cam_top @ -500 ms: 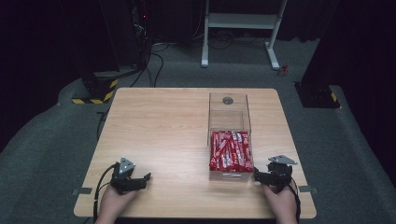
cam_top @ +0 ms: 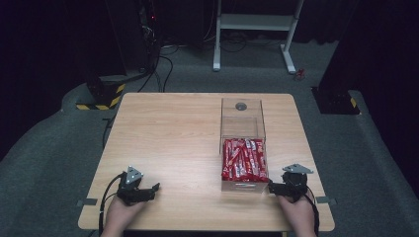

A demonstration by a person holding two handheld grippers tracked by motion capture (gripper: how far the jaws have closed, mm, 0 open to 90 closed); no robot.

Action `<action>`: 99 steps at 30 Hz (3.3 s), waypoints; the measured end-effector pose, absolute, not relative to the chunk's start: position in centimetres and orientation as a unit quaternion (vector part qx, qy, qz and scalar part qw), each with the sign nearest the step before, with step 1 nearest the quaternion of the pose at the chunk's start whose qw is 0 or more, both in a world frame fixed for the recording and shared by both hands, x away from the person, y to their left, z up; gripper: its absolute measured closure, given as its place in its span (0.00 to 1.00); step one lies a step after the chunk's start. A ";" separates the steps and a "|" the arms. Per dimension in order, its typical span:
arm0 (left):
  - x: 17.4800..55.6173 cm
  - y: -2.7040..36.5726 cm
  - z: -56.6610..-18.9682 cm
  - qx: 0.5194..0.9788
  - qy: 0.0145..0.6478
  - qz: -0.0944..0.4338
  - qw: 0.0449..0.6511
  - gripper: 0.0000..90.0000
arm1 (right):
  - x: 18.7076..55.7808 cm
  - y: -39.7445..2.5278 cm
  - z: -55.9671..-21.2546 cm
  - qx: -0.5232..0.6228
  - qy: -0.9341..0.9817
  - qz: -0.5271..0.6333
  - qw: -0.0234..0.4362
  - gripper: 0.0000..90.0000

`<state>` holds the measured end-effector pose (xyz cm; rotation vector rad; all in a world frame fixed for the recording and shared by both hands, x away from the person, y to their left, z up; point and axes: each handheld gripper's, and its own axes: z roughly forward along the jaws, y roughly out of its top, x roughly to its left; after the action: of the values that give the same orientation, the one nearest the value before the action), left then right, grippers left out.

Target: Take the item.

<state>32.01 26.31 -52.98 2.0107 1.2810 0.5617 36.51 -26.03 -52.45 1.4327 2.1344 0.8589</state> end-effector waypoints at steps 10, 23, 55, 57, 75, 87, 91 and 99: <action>31.9 26.3 -53.0 0.774 0.489 0.217 0.338 0.15 | 36.4 -26.0 -52.5 0.518 0.769 0.309 0.213 0.09; 32.0 26.3 -52.0 0.776 0.493 0.195 0.342 0.19 | 36.3 -26.0 -52.5 0.519 0.768 0.309 0.213 0.09; 31.8 23.6 -50.7 0.775 0.444 0.188 0.407 0.21 | 36.3 -25.8 -52.5 0.521 0.766 0.309 0.215 0.09; 31.7 22.9 -50.6 0.779 0.437 0.188 0.408 0.21 | 36.4 -25.9 -52.5 0.520 0.767 0.309 0.215 0.09; 31.7 21.1 -49.3 0.773 0.426 0.168 0.439 0.20 | 36.3 -25.9 -52.4 0.516 0.770 0.309 0.213 0.09; 31.2 19.8 -47.4 0.774 0.401 0.178 0.456 0.21 | 36.3 -25.9 -52.5 0.514 0.771 0.310 0.212 0.09; 31.2 19.4 -46.8 0.776 0.395 0.180 0.457 0.22 | 36.3 -25.9 -52.4 0.514 0.771 0.310 0.212 0.09; 31.1 18.9 -46.0 0.775 0.394 0.178 0.461 0.22 | 36.3 -25.9 -52.5 0.514 0.771 0.310 0.212 0.09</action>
<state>31.14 18.88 -46.05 1.9073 0.9686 0.4385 36.31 -25.95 -52.45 1.4283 2.1419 0.8623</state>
